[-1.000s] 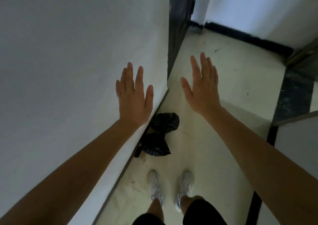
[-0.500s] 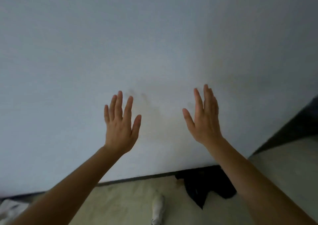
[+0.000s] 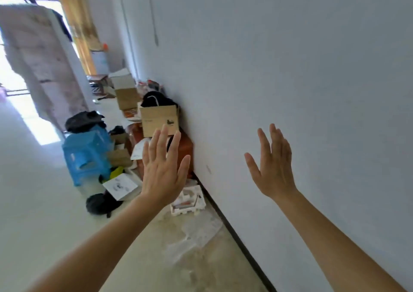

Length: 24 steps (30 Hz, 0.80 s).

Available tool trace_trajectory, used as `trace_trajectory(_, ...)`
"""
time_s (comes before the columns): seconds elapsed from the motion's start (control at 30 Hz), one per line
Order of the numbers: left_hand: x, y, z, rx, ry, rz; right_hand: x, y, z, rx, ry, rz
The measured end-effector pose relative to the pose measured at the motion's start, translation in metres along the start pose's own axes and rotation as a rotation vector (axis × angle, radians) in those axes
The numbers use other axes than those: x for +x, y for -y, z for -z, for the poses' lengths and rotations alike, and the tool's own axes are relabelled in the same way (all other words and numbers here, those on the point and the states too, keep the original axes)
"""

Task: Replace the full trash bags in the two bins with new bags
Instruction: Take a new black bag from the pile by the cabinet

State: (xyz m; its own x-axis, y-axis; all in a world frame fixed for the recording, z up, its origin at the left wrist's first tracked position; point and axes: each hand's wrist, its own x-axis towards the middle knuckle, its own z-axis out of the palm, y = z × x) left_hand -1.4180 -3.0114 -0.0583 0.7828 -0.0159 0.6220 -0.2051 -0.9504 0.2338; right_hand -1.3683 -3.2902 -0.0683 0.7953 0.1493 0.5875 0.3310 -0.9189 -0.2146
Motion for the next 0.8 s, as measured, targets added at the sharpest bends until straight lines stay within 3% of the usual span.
trace_trajectory(0.13,0.013,0.142,0.055,0.156,-0.081,0.169,0.097,0.141,-0.094,0.121,0.076,0.146)
trace_trajectory(0.33,0.012,0.302,0.113,0.297,-0.175,0.325,0.169,0.326,-0.204,0.25,0.165,0.359)
trace_trajectory(0.57,0.02,0.482,0.098,0.438,-0.146,0.475,0.225,0.477,-0.36,0.382,0.274,0.489)
trace_trajectory(0.8,0.142,0.668,0.082,0.512,-0.094,0.549,0.361,0.604,-0.494,0.449,0.324,0.586)
